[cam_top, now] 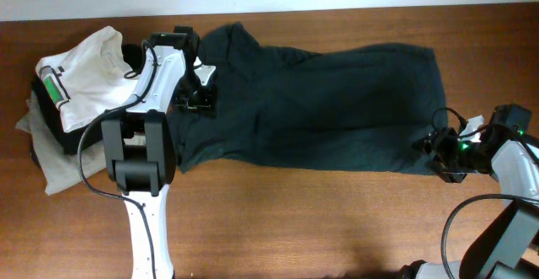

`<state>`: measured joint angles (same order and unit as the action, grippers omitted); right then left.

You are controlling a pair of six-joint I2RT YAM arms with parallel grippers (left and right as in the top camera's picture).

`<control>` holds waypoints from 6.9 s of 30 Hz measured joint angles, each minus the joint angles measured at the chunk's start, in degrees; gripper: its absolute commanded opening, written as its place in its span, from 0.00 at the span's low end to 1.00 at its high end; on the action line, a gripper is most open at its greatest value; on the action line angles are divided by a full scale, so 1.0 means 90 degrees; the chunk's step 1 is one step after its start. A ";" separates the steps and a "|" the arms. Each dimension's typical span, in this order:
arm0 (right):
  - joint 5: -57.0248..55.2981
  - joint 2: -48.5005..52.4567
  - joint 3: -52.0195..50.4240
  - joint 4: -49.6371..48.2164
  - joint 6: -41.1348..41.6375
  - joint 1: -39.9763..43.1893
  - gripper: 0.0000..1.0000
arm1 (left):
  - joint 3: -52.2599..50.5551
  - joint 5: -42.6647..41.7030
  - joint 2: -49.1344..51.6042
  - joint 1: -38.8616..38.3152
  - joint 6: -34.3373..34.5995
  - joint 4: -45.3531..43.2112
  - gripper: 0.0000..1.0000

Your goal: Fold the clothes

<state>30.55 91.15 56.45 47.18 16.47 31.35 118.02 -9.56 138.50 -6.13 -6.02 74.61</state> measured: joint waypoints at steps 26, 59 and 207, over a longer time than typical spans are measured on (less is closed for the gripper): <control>0.0002 0.0000 0.0000 -0.0053 0.0002 0.0000 0.61 | 0.2271 -0.0272 0.0136 -0.0299 -0.1103 -0.0454 0.99; -0.0918 0.1399 0.1309 -0.1073 -0.0838 -0.0447 0.67 | 0.0126 -0.0097 0.0209 0.1518 -0.0712 0.1758 0.52; -0.2123 0.2458 0.1707 0.0930 0.0117 -0.0044 0.04 | -0.2642 0.0444 -0.1800 0.0369 0.0605 0.0182 0.50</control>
<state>11.44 113.27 71.81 55.55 17.52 30.96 94.24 -5.56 122.30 -2.81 -0.58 76.25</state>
